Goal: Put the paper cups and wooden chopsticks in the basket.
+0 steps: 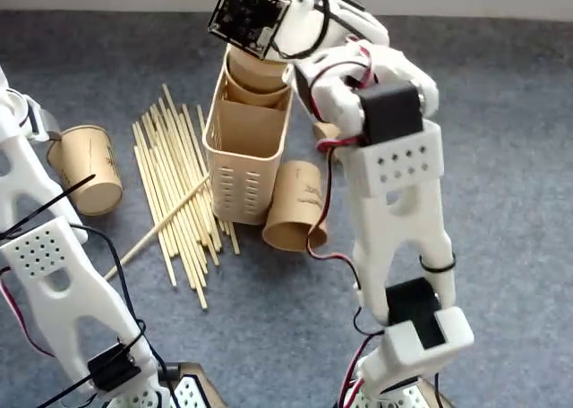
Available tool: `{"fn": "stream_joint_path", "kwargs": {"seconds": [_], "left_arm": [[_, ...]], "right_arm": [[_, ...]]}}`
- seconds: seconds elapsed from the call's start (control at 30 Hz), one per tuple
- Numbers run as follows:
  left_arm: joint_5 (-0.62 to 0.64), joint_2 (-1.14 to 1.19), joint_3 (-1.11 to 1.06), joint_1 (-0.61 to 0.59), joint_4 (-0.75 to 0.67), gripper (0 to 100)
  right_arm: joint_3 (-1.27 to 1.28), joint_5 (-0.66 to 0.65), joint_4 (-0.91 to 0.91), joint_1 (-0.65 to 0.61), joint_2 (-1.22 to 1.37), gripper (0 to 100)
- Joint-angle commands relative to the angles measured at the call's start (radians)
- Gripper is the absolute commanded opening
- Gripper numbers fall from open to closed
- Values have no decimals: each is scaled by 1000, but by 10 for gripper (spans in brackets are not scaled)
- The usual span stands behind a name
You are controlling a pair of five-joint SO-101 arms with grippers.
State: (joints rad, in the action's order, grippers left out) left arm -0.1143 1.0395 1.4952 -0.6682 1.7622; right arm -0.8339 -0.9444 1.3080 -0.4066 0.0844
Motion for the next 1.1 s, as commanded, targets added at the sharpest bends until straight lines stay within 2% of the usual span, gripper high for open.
{"fn": "stream_joint_path", "kwargs": {"seconds": [0.0, 0.1, 0.23, 0.37, 0.47, 0.5, 0.6, 0.7, 0.9, 1.07], "left_arm": [[5, -67, 24, 15, 6, 255], [9, -76, 28, 33, 6, 255], [63, -165, -18, 30, 6, 254], [75, -318, -191, 35, 6, 255], [114, -414, -364, 47, 3, 256], [143, -433, -418, 47, 3, 256], [281, -456, -510, 47, 3, 256], [486, -449, -529, 47, 5, 256], [773, -446, -544, 51, -26, 257], [882, -446, -549, 51, -98, 255]], "right_arm": [[-13, 74, -13, -12, -88, 206], [-13, 207, 5, -7, -143, 206], [-13, 393, 225, 30, -263, 176], [-2, 526, 441, 139, -302, 158], [81, 608, 453, 275, -291, 158], [130, 623, 452, 321, -286, 158], [275, 629, 452, 344, -283, 158], [430, 628, 452, 374, -294, 158], [638, 628, 383, 421, -294, 158], [725, 628, 341, 420, -295, 158]]}}
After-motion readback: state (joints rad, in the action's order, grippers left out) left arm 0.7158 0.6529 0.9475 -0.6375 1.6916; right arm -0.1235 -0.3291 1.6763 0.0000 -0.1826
